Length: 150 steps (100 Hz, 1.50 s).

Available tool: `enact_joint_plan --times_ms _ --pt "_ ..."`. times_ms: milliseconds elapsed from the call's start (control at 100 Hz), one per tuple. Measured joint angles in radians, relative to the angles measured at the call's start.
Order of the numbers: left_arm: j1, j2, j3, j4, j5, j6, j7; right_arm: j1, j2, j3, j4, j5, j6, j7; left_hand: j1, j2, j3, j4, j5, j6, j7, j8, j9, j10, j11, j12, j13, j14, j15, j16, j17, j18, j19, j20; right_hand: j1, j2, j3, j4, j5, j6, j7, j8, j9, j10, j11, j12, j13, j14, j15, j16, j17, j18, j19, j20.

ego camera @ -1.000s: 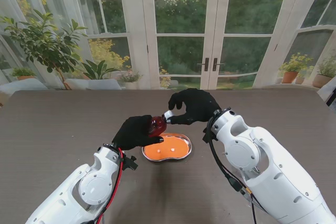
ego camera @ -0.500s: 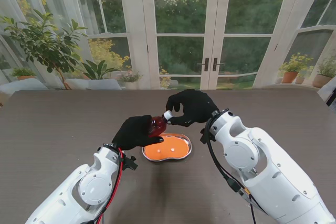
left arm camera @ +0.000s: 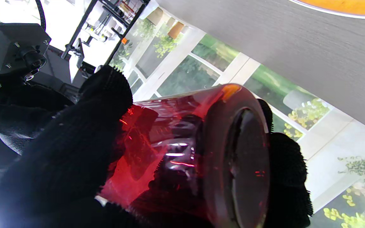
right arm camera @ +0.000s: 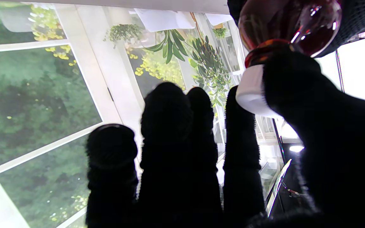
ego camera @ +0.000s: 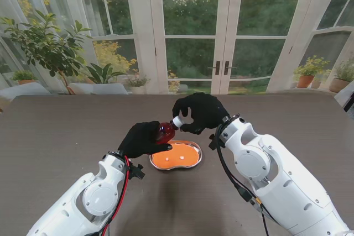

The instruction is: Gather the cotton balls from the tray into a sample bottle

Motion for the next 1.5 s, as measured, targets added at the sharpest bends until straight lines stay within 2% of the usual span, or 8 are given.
enact_joint_plan --times_ms 160,330,580,770,990,1170,1340,1500 --pt "0.000 0.000 0.000 0.000 0.000 0.000 0.000 0.000 0.000 0.003 0.000 0.002 -0.002 0.013 0.000 0.000 0.000 0.000 0.000 0.000 0.000 0.000 0.000 0.000 0.000 0.000 0.000 0.000 0.000 0.000 0.000 0.000 0.000 0.000 -0.097 0.000 0.011 0.041 -0.086 0.031 -0.035 0.000 -0.027 0.000 0.000 -0.013 0.000 0.000 -0.002 0.000 -0.005 -0.001 0.000 0.000" --pt "0.000 0.000 0.001 0.000 0.000 0.000 -0.001 -0.004 0.004 0.019 -0.015 0.007 0.001 0.074 0.000 0.000 0.000 0.000 0.000 0.000 0.000 0.000 0.000 0.000 0.000 0.000 0.000 0.000 0.000 0.000 0.000 0.000 0.000 0.000 -0.228 0.005 0.013 0.041 -0.257 0.188 -0.113 -0.017 -0.125 0.002 -0.036 -0.045 -0.040 -0.001 -0.027 0.000 -0.060 -0.002 -0.010 0.000" --pt "0.000 0.000 0.001 0.000 0.000 0.000 -0.001 -0.015 0.018 0.030 -0.063 0.029 0.101 0.150 0.000 0.000 0.000 0.000 0.000 0.000 0.000 0.000 0.000 0.000 0.000 0.000 0.000 0.000 0.000 0.000 0.000 0.000 0.000 0.000 -0.387 0.378 -0.172 0.041 -0.268 0.214 -0.117 -0.051 -0.159 0.023 -0.037 -0.060 -0.076 0.025 -0.026 0.000 -0.101 -0.002 -0.013 0.016" --pt "0.000 0.000 0.001 0.000 -0.001 0.000 -0.002 -0.016 0.023 0.028 -0.073 -0.016 0.113 0.156 0.000 0.000 0.000 0.000 0.000 0.000 0.000 0.000 0.000 0.000 0.000 0.000 0.000 0.000 0.000 0.000 0.000 0.000 0.000 0.000 -0.398 0.474 -0.266 0.061 -0.100 0.159 -0.073 -0.049 -0.129 0.036 -0.035 -0.061 -0.075 0.026 -0.020 0.005 -0.086 -0.002 -0.013 0.026" --pt "0.000 0.000 0.000 0.000 -0.001 0.000 -0.003 -0.014 0.024 0.013 -0.073 -0.034 0.121 0.128 0.000 0.000 0.000 0.000 0.000 0.000 0.000 0.000 0.000 0.000 0.000 0.000 0.000 0.000 0.000 0.000 0.000 0.000 0.000 0.000 -0.349 0.484 -0.265 0.071 0.089 0.095 -0.020 0.001 -0.057 0.043 -0.027 -0.047 -0.036 0.027 -0.003 0.005 -0.047 -0.002 -0.013 0.026" --pt "0.000 0.000 0.000 0.000 -0.001 0.000 -0.003 -0.011 0.020 0.010 -0.067 -0.027 0.110 0.112 0.000 0.000 0.000 0.000 0.000 0.000 0.000 0.000 0.000 0.000 0.000 0.000 0.000 0.000 0.000 0.000 0.000 0.000 0.000 0.000 -0.270 0.473 -0.188 0.072 0.124 0.072 -0.010 0.027 -0.021 0.043 -0.021 -0.034 -0.025 0.027 0.003 0.005 -0.035 -0.002 -0.012 0.026" --pt "0.001 0.000 -0.001 0.000 -0.001 0.000 -0.003 -0.009 0.017 0.008 -0.059 -0.015 0.096 0.100 0.000 0.000 0.000 0.000 0.000 0.000 0.000 0.000 0.000 0.000 0.000 0.000 0.000 0.000 0.000 0.000 0.000 0.000 0.000 0.000 -0.201 0.392 -0.171 -0.032 0.091 0.072 0.070 -0.078 -0.011 0.039 -0.021 -0.025 -0.012 0.027 0.010 0.005 -0.025 -0.002 -0.011 0.026" --pt "0.001 0.001 -0.001 0.001 -0.001 0.000 -0.003 -0.007 0.016 0.008 -0.052 0.020 0.083 0.103 0.000 0.000 0.000 0.000 0.000 0.000 0.000 0.000 0.000 0.000 0.000 0.000 0.000 0.000 0.000 0.000 0.000 0.000 0.000 0.000 -0.134 0.314 -0.149 -0.053 0.029 0.072 0.097 -0.106 -0.011 0.036 -0.012 -0.025 -0.012 0.024 0.011 0.005 -0.024 -0.002 -0.011 0.025"
